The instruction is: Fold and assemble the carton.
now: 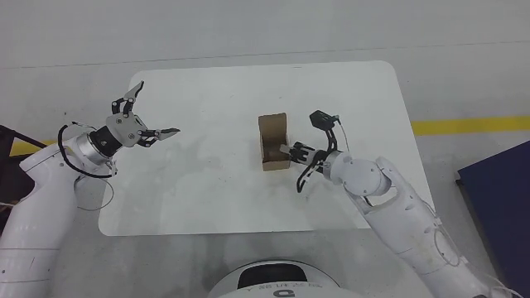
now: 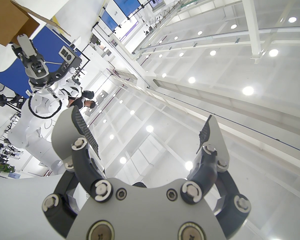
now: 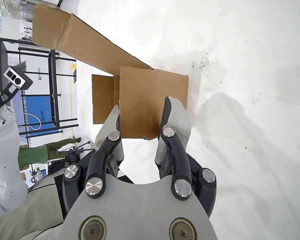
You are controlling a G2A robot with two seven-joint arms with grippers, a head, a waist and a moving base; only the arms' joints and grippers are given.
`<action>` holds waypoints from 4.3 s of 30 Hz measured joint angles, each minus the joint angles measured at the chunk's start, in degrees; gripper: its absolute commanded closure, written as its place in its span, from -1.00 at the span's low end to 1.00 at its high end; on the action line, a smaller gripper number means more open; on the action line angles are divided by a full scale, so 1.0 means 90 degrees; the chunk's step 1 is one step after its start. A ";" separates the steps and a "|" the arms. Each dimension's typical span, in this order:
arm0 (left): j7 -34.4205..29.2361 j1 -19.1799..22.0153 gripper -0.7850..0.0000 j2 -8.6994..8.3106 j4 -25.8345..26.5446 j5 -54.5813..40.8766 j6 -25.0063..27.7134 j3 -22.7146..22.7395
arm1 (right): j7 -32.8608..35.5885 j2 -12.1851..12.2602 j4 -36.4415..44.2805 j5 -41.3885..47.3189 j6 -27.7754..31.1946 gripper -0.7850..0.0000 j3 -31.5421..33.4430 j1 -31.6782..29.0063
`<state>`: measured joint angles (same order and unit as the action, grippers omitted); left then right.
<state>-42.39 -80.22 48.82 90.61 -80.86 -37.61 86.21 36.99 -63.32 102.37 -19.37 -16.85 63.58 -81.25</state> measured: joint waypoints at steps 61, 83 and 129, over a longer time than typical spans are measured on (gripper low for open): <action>0.0000 0.0000 -1.00 0.0000 0.0000 0.0000 0.0000 0.0000 | 0.1613 -0.0484 -0.0314 -0.2555 -0.2644 1.00 -0.2129 0.1802; 0.0000 0.0000 -1.00 0.0000 0.0000 0.0000 0.0000 0.0000 | 0.2572 -0.0260 0.0174 -0.4505 -0.3031 0.68 -0.1504 0.1161; -0.2794 0.2263 -1.00 0.0129 0.0112 0.6719 0.1544 -0.3786 | -0.1348 -0.0386 0.1222 0.0152 0.0072 -1.00 0.1235 -0.1795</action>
<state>-67.54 -59.85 49.98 91.62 -20.39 -23.71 52.14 24.86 -66.80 113.37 -18.00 -16.20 74.69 -97.40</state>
